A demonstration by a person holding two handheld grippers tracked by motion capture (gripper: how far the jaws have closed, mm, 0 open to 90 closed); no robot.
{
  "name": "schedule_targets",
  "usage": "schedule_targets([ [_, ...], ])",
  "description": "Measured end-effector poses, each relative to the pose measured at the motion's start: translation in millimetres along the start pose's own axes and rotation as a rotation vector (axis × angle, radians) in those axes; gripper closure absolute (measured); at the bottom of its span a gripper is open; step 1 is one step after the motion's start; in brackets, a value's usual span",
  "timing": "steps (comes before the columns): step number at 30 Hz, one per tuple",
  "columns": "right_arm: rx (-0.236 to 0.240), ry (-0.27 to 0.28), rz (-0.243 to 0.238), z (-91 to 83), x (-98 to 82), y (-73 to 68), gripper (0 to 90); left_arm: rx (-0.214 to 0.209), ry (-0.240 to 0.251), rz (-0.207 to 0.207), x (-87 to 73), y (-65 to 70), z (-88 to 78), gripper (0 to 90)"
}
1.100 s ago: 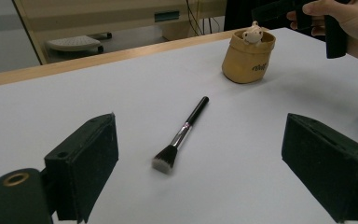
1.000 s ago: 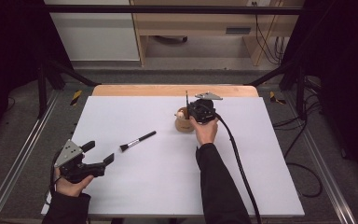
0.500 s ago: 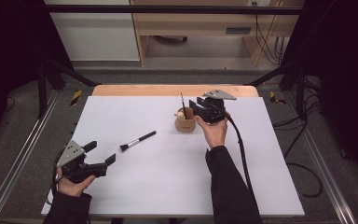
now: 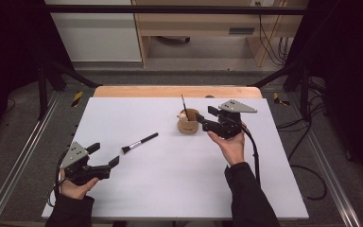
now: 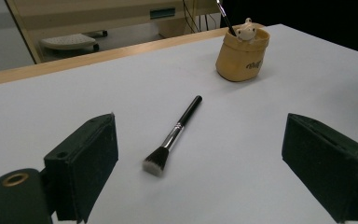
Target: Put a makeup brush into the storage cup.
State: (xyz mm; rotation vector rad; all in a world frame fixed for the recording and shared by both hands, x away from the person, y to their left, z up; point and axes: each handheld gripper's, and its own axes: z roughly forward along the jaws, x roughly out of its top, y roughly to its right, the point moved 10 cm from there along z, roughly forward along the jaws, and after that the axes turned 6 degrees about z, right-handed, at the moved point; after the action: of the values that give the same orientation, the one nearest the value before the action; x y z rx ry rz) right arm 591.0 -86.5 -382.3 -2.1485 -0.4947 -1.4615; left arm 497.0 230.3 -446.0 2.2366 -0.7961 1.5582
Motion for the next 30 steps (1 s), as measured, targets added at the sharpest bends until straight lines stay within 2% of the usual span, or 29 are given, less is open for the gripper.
schedule_targets([
  [7,0.026,0.011,-0.002,-20.6,-11.4,-1.4,33.3,-0.004,-0.007,0.001,0.4,1.6,0.5,9.4],
  [18,0.030,0.023,-0.012,-50.0,-33.3,9.2,19.5,-0.009,-0.011,0.006,1.0,6.6,4.4,9.2],
  [26,0.036,0.033,-0.025,-72.3,-51.1,13.5,14.3,-0.013,-0.017,0.016,1.0,8.7,4.8,8.8],
  [30,0.028,0.038,-0.009,-81.0,-57.3,18.4,12.3,-0.013,-0.013,0.011,1.4,9.5,5.5,8.6],
])
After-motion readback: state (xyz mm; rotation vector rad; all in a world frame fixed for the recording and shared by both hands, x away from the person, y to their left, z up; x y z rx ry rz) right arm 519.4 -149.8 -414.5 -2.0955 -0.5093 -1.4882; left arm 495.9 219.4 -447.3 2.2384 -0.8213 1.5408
